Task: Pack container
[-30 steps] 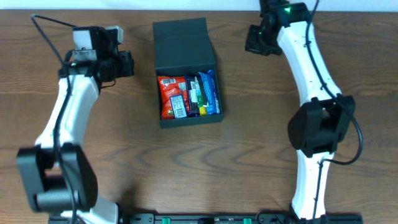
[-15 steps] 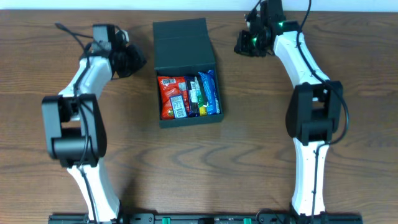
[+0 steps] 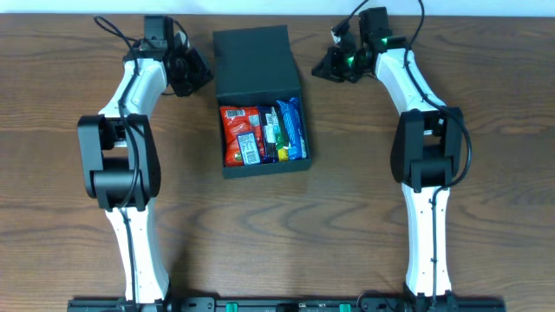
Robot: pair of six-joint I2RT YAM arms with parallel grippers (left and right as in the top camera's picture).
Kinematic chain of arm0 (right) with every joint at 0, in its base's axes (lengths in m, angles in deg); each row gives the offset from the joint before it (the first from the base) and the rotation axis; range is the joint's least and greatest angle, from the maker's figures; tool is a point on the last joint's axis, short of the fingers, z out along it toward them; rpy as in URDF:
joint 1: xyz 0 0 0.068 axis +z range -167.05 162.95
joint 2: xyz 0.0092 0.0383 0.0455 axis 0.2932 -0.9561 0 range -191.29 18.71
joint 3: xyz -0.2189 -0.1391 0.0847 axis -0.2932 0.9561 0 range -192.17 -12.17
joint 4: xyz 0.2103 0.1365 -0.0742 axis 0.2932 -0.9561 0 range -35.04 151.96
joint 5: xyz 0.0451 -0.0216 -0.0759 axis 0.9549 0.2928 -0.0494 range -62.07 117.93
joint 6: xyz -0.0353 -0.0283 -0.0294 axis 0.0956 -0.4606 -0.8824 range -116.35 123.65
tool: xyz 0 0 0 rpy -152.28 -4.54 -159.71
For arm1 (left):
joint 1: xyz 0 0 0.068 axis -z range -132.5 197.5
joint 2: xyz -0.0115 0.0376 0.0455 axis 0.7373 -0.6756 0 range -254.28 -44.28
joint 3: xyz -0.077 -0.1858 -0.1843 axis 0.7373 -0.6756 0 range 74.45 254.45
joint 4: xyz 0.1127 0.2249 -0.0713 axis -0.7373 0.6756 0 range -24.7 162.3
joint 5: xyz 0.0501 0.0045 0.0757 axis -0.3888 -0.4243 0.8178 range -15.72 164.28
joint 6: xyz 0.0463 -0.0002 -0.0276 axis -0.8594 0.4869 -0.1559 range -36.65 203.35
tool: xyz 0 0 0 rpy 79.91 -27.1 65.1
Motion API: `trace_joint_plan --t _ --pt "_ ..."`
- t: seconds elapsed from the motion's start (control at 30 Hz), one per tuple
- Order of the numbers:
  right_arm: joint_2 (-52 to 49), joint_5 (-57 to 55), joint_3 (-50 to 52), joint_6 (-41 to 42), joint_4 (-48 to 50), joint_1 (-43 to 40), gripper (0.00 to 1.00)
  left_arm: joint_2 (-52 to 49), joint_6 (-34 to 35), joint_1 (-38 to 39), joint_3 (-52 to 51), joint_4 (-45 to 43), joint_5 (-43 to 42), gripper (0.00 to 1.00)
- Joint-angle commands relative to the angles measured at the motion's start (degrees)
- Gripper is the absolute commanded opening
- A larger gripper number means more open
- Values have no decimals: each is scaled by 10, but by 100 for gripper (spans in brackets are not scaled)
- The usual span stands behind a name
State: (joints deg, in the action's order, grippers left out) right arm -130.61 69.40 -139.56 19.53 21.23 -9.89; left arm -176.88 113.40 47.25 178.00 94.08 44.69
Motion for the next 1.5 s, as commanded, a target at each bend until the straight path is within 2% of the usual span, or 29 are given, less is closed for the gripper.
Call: trace_joint_plan --t 0.0,0.6,1.2,1.47 --pt "-10 43 -12 8 3 10 2 -6 4 0 9 10 2 5" --pt "-27 56 -12 30 25 38 1 -12 4 0 9 18 -5 6" --pt "-27 193 -12 8 87 41 2 -12 -9 7 9 -6 -36 6" --pt "-24 261 -12 7 119 25 2 -8 -55 -1 14 -35 -115 6"
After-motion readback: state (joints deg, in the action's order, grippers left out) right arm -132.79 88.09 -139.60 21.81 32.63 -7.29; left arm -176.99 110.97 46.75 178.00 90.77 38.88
